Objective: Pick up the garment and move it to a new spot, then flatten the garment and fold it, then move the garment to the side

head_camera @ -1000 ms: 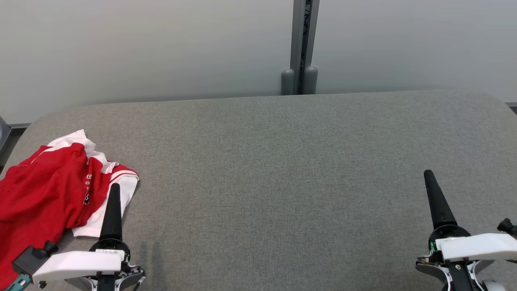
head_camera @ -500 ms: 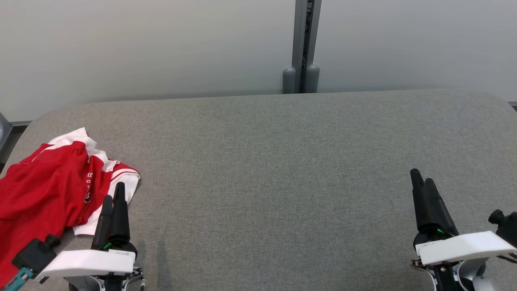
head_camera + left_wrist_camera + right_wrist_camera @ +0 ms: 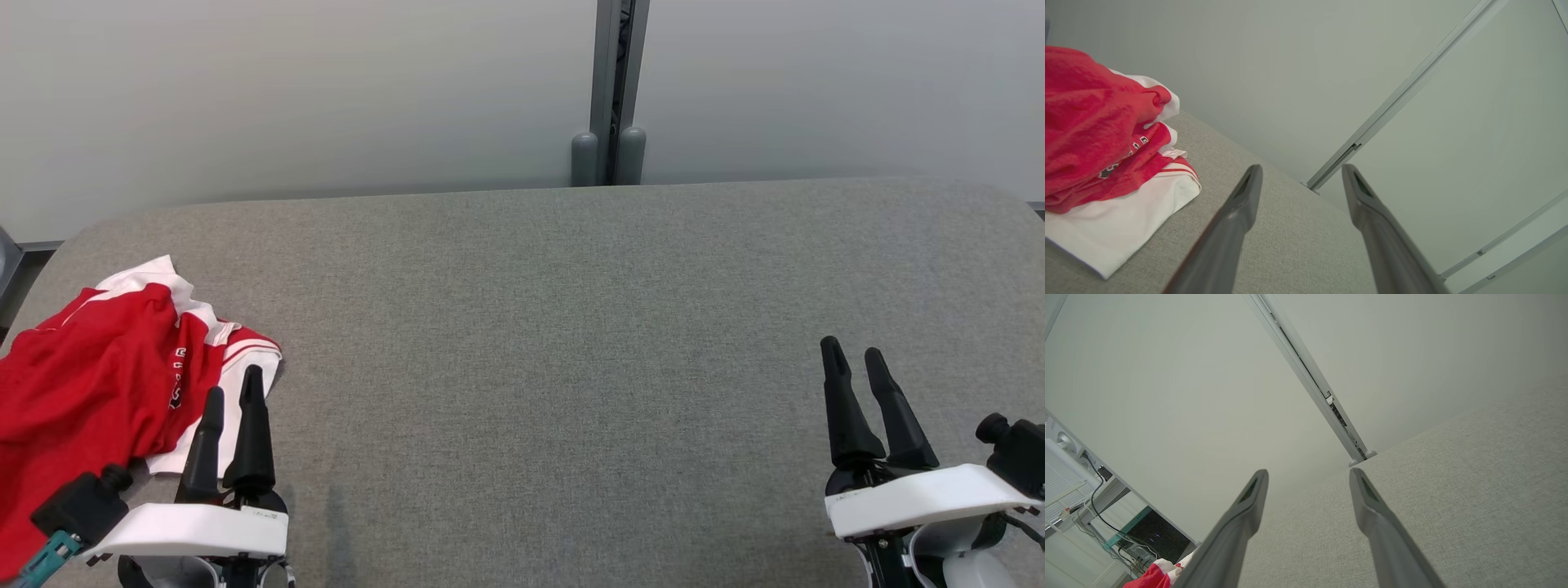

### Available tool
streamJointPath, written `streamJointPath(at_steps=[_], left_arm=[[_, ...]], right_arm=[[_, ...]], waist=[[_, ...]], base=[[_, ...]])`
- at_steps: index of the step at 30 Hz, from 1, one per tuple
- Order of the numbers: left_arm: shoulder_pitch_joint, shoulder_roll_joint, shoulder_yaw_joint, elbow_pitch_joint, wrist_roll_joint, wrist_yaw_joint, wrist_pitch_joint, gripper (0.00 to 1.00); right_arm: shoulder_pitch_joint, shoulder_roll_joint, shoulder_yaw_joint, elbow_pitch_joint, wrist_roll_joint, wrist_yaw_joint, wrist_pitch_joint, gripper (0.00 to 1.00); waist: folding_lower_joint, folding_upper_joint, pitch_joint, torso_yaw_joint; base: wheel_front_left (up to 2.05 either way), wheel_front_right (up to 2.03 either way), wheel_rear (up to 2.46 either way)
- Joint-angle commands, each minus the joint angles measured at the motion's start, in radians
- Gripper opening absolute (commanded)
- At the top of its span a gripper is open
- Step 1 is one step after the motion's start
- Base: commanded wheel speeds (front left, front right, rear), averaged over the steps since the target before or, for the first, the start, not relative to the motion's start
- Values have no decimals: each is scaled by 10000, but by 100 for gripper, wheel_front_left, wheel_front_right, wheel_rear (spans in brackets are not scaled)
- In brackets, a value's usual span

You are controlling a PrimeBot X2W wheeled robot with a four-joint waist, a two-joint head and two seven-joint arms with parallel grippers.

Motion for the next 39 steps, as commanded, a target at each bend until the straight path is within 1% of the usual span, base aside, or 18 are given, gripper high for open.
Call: streamJointPath(at_steps=[1, 15, 23, 39], left_arm=[[-282, 62, -13, -132, 312, -32, -100, 100], [-251, 76, -133, -111, 1433, -35, -458, 100], [-245, 81, -182, -71, 2110, -37, -619, 100], [-293, 95, -76, 26, 3806, -33, -980, 100]], right_arm=[[-218, -92, 25, -101, -407, 15, -134, 100], [-228, -115, 80, 64, -1818, 17, -495, 100], [-239, -127, 152, 51, -2397, 19, -655, 100], [-295, -147, 159, -74, -3773, 22, -1021, 100]], waist=[[0, -1, -5, 2], [0, -1, 3, 62], [0, -1, 8, 67], [0, -1, 49, 81]], base=[[0, 0, 0], [0, 0, 0], [0, 0, 0], [0, 0, 0]])
